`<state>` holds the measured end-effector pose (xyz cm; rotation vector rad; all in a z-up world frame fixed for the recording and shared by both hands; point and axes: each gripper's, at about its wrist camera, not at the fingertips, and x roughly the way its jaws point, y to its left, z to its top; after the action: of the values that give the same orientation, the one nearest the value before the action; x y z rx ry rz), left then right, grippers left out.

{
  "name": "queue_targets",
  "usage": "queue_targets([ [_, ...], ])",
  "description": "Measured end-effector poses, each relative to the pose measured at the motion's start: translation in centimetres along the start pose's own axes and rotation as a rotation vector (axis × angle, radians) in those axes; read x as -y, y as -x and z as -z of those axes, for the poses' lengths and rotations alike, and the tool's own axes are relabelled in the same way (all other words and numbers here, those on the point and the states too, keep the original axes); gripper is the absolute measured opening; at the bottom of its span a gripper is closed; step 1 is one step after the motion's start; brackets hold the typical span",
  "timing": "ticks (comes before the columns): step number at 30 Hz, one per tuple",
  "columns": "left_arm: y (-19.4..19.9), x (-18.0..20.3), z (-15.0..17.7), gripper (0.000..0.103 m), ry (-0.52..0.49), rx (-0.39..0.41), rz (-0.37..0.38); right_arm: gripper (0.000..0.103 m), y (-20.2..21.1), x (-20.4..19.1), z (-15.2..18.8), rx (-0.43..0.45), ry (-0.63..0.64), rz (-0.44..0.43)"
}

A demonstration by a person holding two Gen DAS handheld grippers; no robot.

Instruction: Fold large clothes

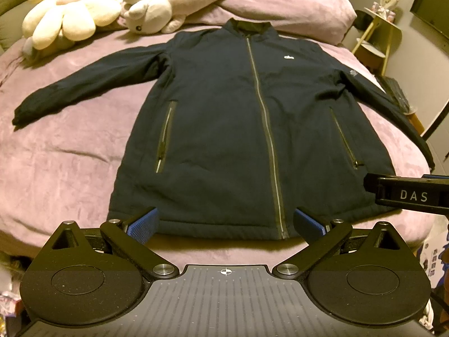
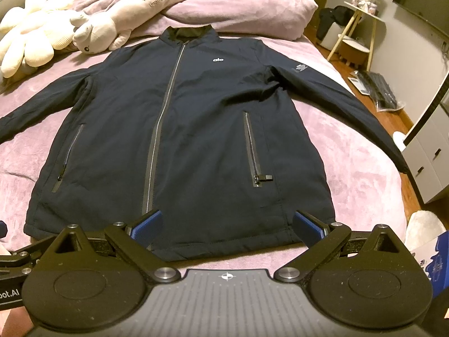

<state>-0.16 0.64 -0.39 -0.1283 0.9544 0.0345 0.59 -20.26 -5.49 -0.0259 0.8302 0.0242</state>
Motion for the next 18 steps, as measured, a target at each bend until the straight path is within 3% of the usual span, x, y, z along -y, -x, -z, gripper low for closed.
queue_targets([
  [18, -0.56, -0.05, -0.31, 0.103, 0.004, -0.022, 0.004, 0.099, -0.64, 0.28, 0.12, -0.008, -0.006, -0.012],
])
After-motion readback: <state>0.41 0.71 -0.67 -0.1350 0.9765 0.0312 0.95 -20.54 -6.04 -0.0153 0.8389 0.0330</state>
